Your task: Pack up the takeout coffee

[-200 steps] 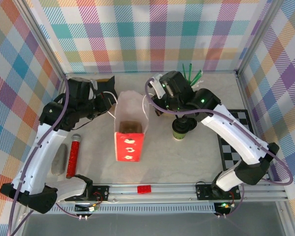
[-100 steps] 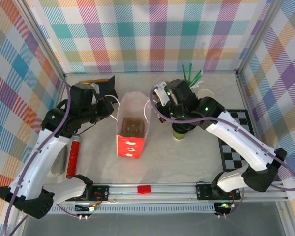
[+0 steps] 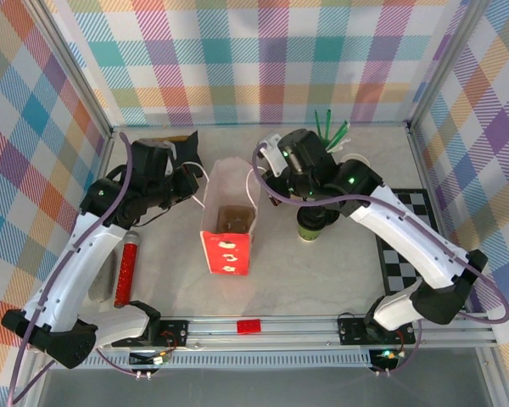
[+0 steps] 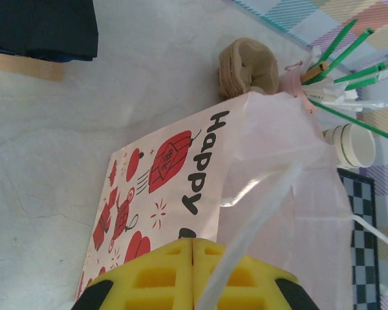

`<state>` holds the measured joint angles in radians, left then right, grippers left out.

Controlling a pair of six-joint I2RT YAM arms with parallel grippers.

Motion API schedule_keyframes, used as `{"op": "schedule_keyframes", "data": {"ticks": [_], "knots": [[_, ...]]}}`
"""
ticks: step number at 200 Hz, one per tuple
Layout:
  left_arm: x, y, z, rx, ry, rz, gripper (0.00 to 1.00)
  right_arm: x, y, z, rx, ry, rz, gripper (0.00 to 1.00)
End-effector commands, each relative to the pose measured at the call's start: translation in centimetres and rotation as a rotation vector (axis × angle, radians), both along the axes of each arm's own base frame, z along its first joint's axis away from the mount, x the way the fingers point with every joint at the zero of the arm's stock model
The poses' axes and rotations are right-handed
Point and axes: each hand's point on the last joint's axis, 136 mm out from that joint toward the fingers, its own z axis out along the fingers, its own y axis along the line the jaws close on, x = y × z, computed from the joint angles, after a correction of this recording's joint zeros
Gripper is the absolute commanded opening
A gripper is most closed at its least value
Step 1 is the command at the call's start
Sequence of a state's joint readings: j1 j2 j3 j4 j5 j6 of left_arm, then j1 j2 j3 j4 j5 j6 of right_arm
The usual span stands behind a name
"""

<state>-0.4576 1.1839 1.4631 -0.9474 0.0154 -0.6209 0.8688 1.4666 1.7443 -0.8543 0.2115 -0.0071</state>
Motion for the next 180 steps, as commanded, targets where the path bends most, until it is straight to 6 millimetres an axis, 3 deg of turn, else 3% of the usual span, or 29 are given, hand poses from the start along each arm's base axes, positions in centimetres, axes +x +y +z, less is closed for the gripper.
{"op": "schedule_keyframes", "data": {"ticks": [1, 37, 51, 63, 81, 102, 126, 141, 180], "knots": [[2.0, -0.6, -1.1, 0.056, -0.005, -0.032, 0.00, 2.2, 0.9, 0.6, -0.038, -0.058, 0.005, 0.01], [4.1, -0.7, 3.0, 0.053, -0.100, -0.015, 0.00, 5.1, 2.0, 3.7, -0.084, -0.168, 0.007, 0.01], [4.2, -0.6, 4.9, 0.036, -0.157, -0.011, 0.00, 5.5, 2.2, 5.7, -0.074, -0.206, 0.000, 0.00], [3.8, -0.3, 5.8, 0.015, -0.195, -0.003, 0.00, 5.3, 2.1, 6.2, -0.060, -0.202, 0.000, 0.00], [2.3, 0.3, 4.4, -0.001, -0.191, 0.008, 0.00, 4.3, 2.0, 4.9, -0.045, -0.171, 0.017, 0.00], [-0.2, 0.9, 0.3, -0.028, -0.167, -0.002, 0.00, 2.7, 1.5, 2.2, -0.017, -0.153, 0.042, 0.00], [-3.0, 2.3, -2.7, -0.040, -0.185, 0.005, 0.00, 0.7, 0.8, 0.6, 0.030, -0.160, 0.063, 0.00], [-4.5, 3.0, -3.4, -0.040, -0.192, 0.008, 0.00, -0.6, 0.7, 0.3, 0.053, -0.156, 0.082, 0.00], [-7.1, 3.9, -3.0, -0.076, -0.203, 0.009, 0.00, -3.9, 1.3, 0.0, 0.089, -0.157, 0.159, 0.00]]}}
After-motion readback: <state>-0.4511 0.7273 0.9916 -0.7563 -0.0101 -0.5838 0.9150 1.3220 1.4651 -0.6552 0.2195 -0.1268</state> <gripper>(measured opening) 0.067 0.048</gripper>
